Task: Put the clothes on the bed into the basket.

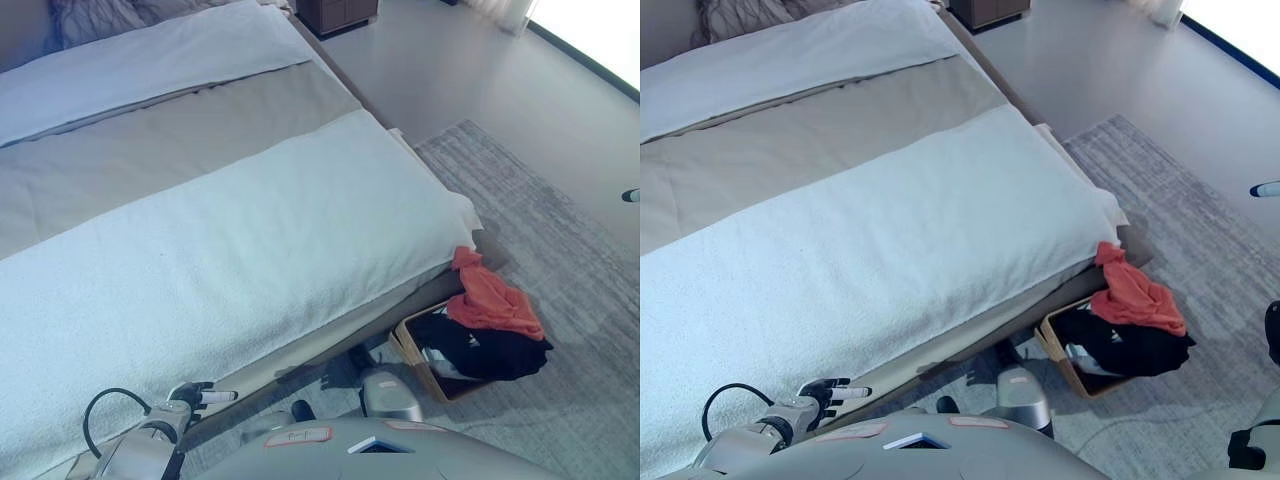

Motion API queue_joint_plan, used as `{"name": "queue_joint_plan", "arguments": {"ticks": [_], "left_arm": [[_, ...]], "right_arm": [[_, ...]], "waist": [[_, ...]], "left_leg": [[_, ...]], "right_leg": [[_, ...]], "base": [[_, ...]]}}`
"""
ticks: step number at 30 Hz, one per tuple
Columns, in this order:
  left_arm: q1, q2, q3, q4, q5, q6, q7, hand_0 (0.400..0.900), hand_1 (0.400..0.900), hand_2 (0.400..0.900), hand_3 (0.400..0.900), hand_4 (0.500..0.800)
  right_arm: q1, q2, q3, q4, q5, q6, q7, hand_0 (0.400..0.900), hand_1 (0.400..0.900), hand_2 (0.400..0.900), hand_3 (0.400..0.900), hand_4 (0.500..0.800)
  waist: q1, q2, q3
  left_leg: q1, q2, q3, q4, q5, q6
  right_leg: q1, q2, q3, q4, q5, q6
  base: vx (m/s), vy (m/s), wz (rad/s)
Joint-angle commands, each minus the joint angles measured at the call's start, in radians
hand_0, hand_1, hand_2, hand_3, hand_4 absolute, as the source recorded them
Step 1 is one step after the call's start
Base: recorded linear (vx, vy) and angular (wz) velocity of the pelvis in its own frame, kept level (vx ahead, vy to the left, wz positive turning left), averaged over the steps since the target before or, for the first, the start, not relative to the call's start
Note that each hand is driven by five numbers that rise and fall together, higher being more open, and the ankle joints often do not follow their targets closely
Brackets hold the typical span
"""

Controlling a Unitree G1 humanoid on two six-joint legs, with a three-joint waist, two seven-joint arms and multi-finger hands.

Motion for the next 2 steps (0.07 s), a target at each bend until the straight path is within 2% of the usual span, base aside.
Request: {"name": "queue_joint_plan", "arguments": {"ticks": [1,2], "left_arm": [[-0.01,0.08,-0.011,0.03,0.039,0.0,0.011,0.9,0.9,0.9,0.9,0.8],[-0.019,0.085,-0.016,0.027,0.039,0.004,0.007,0.9,0.9,0.9,0.9,0.8]], "right_arm": [[-0.056,-0.104,0.013,0.003,0.016,-0.024,-0.042,0.9,0.9,0.9,0.9,0.8],[-0.047,-0.099,0.01,0.0,0.014,-0.023,-0.044,0.9,0.9,0.9,0.9,0.8]], "waist": [[0.027,-0.02,-0.024],[0.026,-0.02,-0.024]], "left_leg": [[-0.036,0.024,-0.098,0.079,-0.105,-0.004],[-0.036,0.025,-0.098,0.08,-0.105,-0.004]], "right_leg": [[0.007,-0.037,-0.018,0.033,-0.033,0.061],[0.007,-0.036,-0.02,0.033,-0.033,0.06]], "base": [[0.0,-0.009,0.08],[0.0,-0.007,0.05]]}}
